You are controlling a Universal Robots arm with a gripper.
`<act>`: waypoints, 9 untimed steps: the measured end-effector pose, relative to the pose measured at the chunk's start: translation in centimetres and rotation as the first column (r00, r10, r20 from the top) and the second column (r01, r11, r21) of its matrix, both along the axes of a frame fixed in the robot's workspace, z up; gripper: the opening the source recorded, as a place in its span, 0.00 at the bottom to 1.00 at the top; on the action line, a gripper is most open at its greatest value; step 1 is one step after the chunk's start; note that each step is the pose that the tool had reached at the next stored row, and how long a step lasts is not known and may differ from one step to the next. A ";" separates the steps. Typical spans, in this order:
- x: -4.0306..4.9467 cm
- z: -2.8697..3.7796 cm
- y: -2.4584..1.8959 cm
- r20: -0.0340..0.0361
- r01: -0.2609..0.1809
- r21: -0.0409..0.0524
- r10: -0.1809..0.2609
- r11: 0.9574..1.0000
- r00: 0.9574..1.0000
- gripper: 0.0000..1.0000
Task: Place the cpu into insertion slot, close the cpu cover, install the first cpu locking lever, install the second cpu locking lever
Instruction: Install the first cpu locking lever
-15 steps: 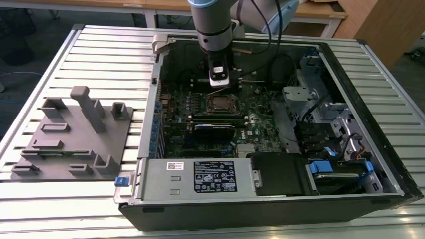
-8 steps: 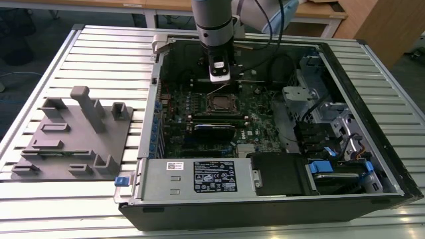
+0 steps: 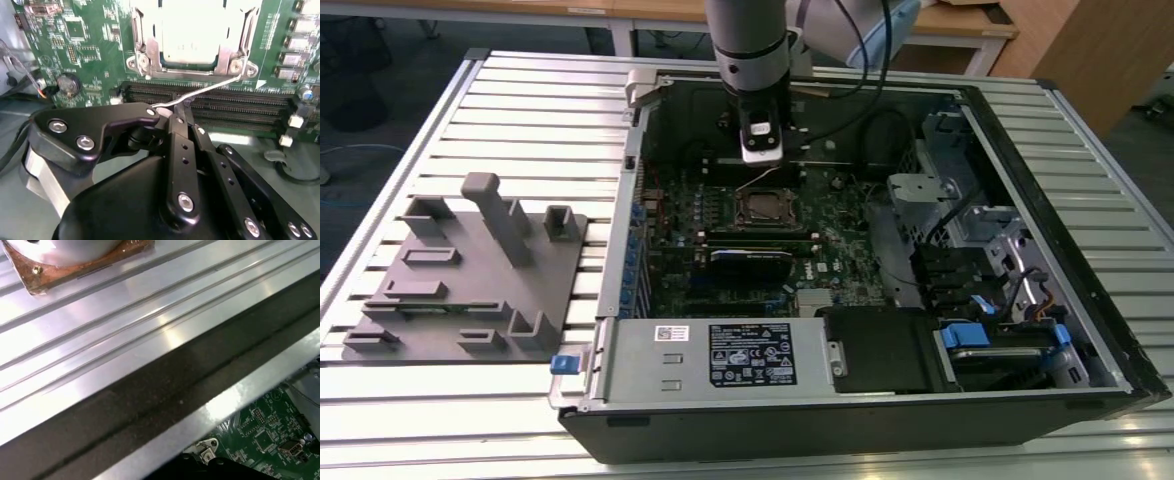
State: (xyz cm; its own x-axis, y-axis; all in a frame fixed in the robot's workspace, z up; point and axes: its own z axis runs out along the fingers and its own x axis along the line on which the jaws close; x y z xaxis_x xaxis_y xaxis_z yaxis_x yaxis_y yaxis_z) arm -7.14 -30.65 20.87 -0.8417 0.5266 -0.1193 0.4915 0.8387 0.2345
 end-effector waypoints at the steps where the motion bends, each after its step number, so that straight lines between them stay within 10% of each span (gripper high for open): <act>1: 0.00 0.05 0.00 0.000 0.000 0.010 0.000 1.000 1.000 0.10; 9: 0.00 1.06 0.01 0.000 0.000 0.048 0.000 0.999 1.000 0.10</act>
